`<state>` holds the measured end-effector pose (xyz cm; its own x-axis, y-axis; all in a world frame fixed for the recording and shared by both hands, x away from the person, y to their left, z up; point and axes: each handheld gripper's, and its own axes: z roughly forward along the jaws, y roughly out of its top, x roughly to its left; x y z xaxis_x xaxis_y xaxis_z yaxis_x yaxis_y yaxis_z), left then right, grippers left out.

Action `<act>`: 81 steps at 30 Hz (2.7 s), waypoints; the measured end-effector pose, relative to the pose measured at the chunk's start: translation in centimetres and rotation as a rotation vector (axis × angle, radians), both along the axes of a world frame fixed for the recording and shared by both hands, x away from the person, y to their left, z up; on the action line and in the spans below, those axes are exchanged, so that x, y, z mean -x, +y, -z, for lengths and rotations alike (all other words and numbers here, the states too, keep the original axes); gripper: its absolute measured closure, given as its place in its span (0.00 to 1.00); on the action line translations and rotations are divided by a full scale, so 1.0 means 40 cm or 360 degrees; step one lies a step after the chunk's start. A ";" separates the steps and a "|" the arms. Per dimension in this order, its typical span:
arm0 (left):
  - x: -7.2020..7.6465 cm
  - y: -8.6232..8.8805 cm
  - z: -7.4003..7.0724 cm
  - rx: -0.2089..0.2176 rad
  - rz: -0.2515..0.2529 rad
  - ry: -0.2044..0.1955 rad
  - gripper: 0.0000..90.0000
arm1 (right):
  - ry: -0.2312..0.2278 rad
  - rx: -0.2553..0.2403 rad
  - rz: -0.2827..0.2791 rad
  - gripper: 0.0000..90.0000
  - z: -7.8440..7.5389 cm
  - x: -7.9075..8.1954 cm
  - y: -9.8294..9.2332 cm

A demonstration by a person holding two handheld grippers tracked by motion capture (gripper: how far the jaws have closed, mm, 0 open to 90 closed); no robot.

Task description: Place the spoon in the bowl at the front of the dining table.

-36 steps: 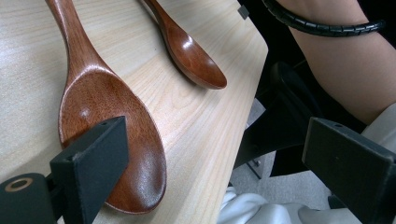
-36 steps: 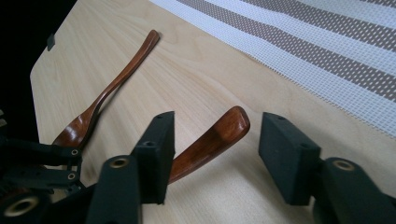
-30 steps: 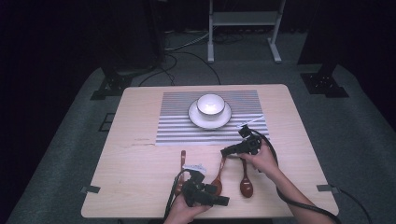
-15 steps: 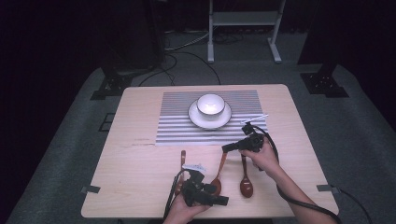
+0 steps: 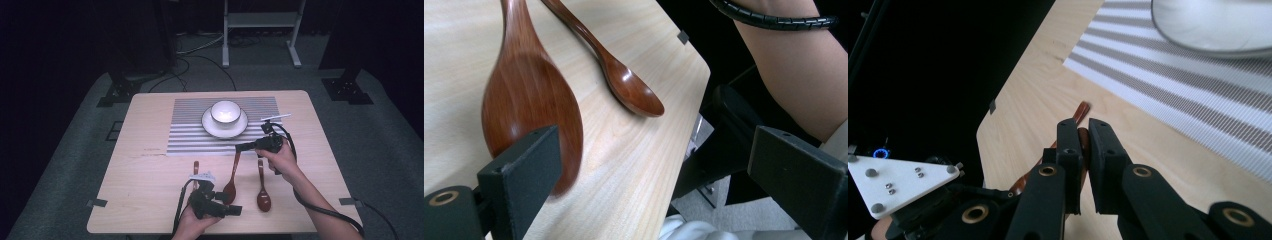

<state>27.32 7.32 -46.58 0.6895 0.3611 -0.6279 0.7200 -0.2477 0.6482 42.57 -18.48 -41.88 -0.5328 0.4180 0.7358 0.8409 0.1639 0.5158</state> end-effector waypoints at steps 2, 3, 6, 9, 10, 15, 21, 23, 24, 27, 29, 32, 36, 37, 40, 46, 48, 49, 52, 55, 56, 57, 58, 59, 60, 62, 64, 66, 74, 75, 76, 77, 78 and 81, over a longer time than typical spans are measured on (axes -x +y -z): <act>-0.001 0.003 -0.002 0.0004 -0.0009 -0.0003 0.07 | -0.0003 -0.0004 0.0011 0.93 -0.005 -0.005 -0.002; -0.002 0.006 -0.003 0.0009 -0.0011 -0.0005 0.07 | -0.0007 -0.0001 0.0021 0.93 -0.012 -0.009 -0.004; -0.003 0.011 -0.007 0.0015 -0.0025 -0.0015 0.07 | -0.0025 0.0013 0.0060 0.93 -0.027 -0.021 -0.011; -0.004 0.014 -0.009 -0.0009 -0.0037 -0.0038 0.07 | -0.0033 0.0016 0.0099 0.93 -0.037 -0.032 -0.019; -0.004 0.014 -0.009 -0.0010 -0.0038 -0.0038 0.07 | -0.0038 0.0015 0.0113 0.93 -0.039 -0.034 -0.021; -0.005 0.014 -0.007 -0.0014 -0.0043 -0.0040 0.07 | -0.0058 0.0012 0.0169 0.93 -0.049 -0.048 -0.032; -0.008 0.020 -0.006 -0.0016 -0.0060 -0.0037 0.07 | -0.0078 0.0017 0.0222 0.93 -0.066 -0.061 -0.042; -0.009 0.021 -0.005 -0.0014 -0.0063 -0.0035 0.07 | -0.0083 0.0012 0.0242 0.93 -0.072 -0.065 -0.045; -0.008 0.021 -0.005 -0.0014 -0.0064 -0.0034 0.07 | -0.0089 0.0008 0.0252 0.93 -0.075 -0.068 -0.046; -0.008 0.021 -0.004 -0.0014 -0.0065 -0.0035 0.07 | -0.0089 0.0003 0.0273 0.93 -0.087 -0.075 -0.048; -0.008 0.021 -0.005 -0.0015 -0.0066 -0.0038 0.07 | -0.0106 0.0004 0.0303 0.93 -0.100 -0.083 -0.049; -0.008 0.024 -0.006 -0.0013 -0.0074 -0.0039 0.07 | -0.0118 -0.0005 0.0329 0.93 -0.115 -0.091 -0.050; -0.009 0.027 -0.007 -0.0013 -0.0080 -0.0042 0.07 | -0.0128 -0.0005 0.0346 0.93 -0.129 -0.098 -0.047; -0.009 0.028 -0.008 -0.0013 -0.0081 -0.0044 0.07 | -0.0136 -0.0002 0.0354 0.93 -0.134 -0.101 -0.046; -0.009 0.029 -0.009 -0.0011 -0.0083 -0.0051 0.07 | -0.0155 0.0004 0.0378 0.93 -0.149 -0.111 -0.043; -0.009 0.031 -0.010 -0.0011 -0.0088 -0.0051 0.07 | -0.0149 -0.0002 0.0441 0.93 -0.164 -0.130 -0.044; -0.010 0.033 -0.011 -0.0012 -0.0088 -0.0059 0.07 | -0.0154 -0.0002 0.0467 0.93 -0.168 -0.138 -0.045; -0.010 0.033 -0.011 -0.0012 -0.0088 -0.0059 0.07 | -0.0154 -0.0002 0.0467 0.93 -0.168 -0.138 -0.045; -0.009 0.034 -0.012 -0.0009 -0.0095 -0.0056 0.07 | -0.0160 -0.0007 0.0512 0.93 -0.177 -0.149 -0.046; -0.009 0.035 -0.012 -0.0008 -0.0095 -0.0059 0.07 | -0.0177 -0.0001 0.0546 0.93 -0.187 -0.161 -0.047; -0.009 0.035 -0.013 -0.0008 -0.0094 -0.0062 0.07 | -0.0183 -0.0005 0.0576 0.93 -0.196 -0.167 -0.047; -0.009 0.035 -0.013 -0.0009 -0.0093 -0.0063 0.07 | -0.0183 -0.0005 0.0576 0.93 -0.196 -0.167 -0.047; -0.009 0.035 -0.013 -0.0009 -0.0093 -0.0063 0.07 | -0.0183 -0.0007 0.0589 0.93 -0.200 -0.170 -0.047; -0.009 0.035 -0.013 -0.0009 -0.0092 -0.0063 0.07 | -0.0192 -0.0015 0.0611 0.93 -0.206 -0.175 -0.047; -0.009 0.035 -0.012 -0.0008 -0.0091 -0.0062 0.07 | -0.0194 -0.0014 0.0620 0.93 -0.209 -0.178 -0.047; -0.009 0.034 -0.012 -0.0006 -0.0086 -0.0060 0.07 | -0.0200 -0.0012 0.0646 0.93 -0.217 -0.185 -0.046; -0.009 0.035 -0.012 -0.0005 -0.0084 -0.0060 0.07 | -0.0205 -0.0007 0.0693 0.93 -0.226 -0.198 -0.044; -0.009 0.035 -0.012 -0.0005 -0.0085 -0.0060 0.07 | -0.0202 -0.0007 0.0724 0.93 -0.229 -0.206 -0.044; -0.009 0.044 -0.015 0.0013 -0.0102 -0.0062 0.07 | -0.0195 -0.0027 0.0877 0.93 -0.232 -0.234 -0.059; -0.009 0.044 -0.015 0.0015 -0.0102 -0.0059 0.07 | -0.0195 -0.0027 0.0877 0.93 -0.232 -0.234 -0.059; -0.008 0.045 -0.015 0.0016 -0.0102 -0.0059 0.07 | -0.0191 -0.0037 0.0918 0.93 -0.231 -0.241 -0.062; -0.008 0.045 -0.015 0.0016 -0.0102 -0.0060 0.07 | -0.0191 -0.0037 0.0918 0.93 -0.231 -0.241 -0.062; -0.007 0.045 -0.016 0.0018 -0.0102 -0.0060 0.07 | -0.0185 -0.0038 0.0935 0.93 -0.230 -0.243 -0.063; -0.007 0.045 -0.016 0.0019 -0.0102 -0.0062 0.07 | -0.0175 -0.0049 0.0979 0.93 -0.227 -0.252 -0.067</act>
<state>27.59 9.11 -45.93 0.6892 0.3978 -0.6056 0.7083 -0.1938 0.6787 52.64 -21.17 -32.80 -0.2746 0.6522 0.7066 0.7181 -0.3497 0.6017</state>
